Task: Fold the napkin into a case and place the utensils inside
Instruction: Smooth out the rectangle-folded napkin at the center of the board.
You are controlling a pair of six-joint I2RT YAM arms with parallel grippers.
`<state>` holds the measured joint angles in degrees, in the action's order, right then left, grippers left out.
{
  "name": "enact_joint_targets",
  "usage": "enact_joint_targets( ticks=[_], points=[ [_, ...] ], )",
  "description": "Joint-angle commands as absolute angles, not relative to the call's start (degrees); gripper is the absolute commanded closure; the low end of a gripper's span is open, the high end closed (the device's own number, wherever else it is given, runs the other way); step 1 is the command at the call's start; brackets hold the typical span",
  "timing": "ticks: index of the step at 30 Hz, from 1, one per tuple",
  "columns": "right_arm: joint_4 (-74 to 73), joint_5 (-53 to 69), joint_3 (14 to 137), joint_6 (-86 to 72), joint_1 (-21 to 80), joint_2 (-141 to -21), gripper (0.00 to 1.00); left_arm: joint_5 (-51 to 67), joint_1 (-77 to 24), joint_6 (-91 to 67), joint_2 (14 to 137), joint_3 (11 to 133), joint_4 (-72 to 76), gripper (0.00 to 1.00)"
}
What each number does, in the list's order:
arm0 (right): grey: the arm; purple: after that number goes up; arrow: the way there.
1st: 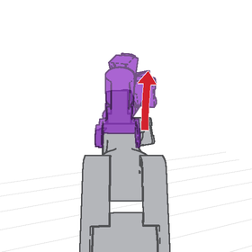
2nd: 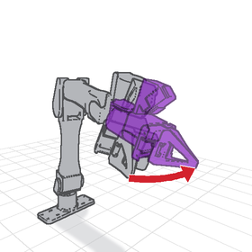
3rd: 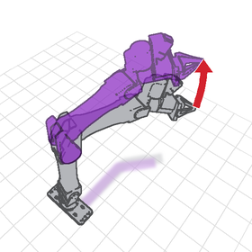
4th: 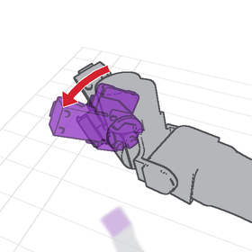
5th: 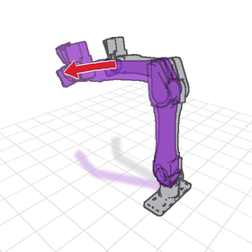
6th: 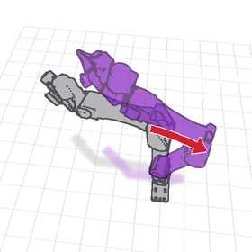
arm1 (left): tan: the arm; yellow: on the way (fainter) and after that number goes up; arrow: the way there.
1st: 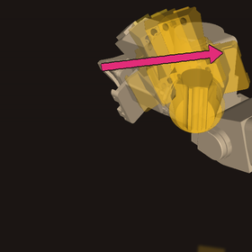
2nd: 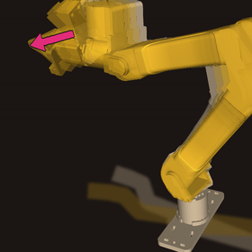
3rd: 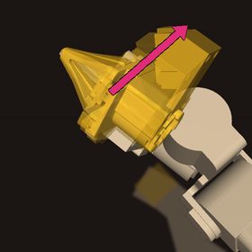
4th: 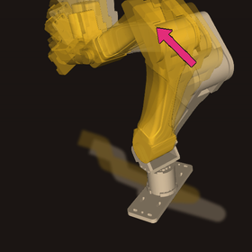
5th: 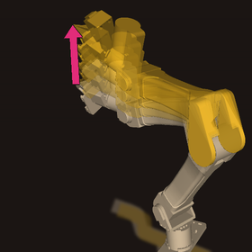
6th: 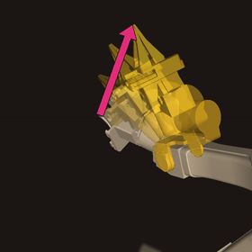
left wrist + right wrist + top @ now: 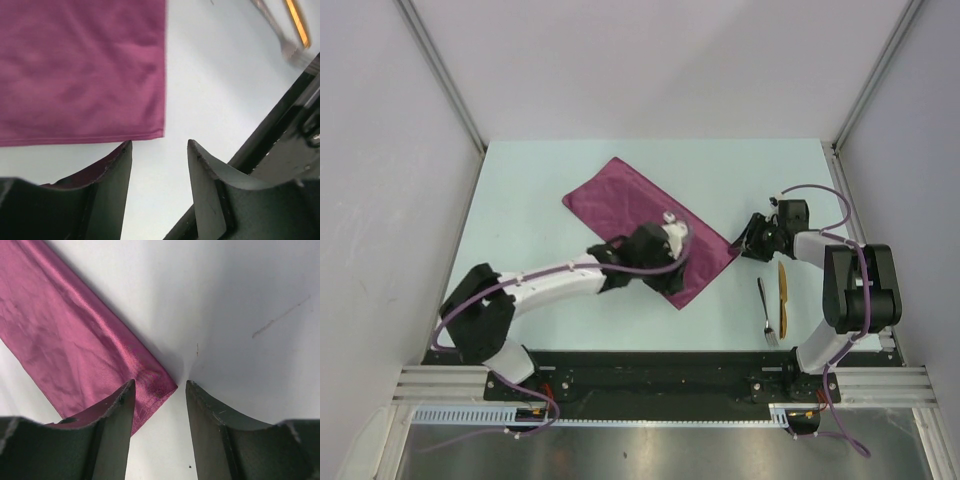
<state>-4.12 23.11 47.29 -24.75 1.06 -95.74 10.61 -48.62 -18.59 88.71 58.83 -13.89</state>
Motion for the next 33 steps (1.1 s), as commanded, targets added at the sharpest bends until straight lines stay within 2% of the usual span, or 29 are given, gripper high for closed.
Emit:
enact_joint_targets(
  ticks=[1, 5, 9, 19, 28, 33],
  points=[
    [-6.1, 23.7, 48.2, -24.1, 1.0, -97.0, 0.51, -6.3, -58.6, -11.9, 94.2, 60.5, -13.9, 0.47],
    [-6.4, 24.2, 47.9, -23.6, 0.7, -96.6, 0.51, -5.9, -61.0, -11.3, 99.7, 63.1, -15.5, 0.41],
    [-6.2, 24.6, 47.7, -23.6, 0.7, -96.1, 0.51, -6.9, -61.4, -10.0, 104.8, 66.0, -17.6, 0.41],
    [-5.4, 25.3, 47.3, -23.7, 0.5, -96.6, 0.52, -7.7, -61.5, -8.5, 107.0, 67.7, -19.2, 0.49],
    [-5.0, 25.6, 48.0, -24.1, 0.4, -97.9, 0.52, -5.9, -63.9, -8.3, 106.2, 66.7, -20.8, 0.44],
    [-4.5, 25.8, 48.0, -24.2, 0.4, -98.5, 0.52, -6.5, -64.2, -8.3, 107.7, 66.8, -21.0, 0.49]
  ],
)
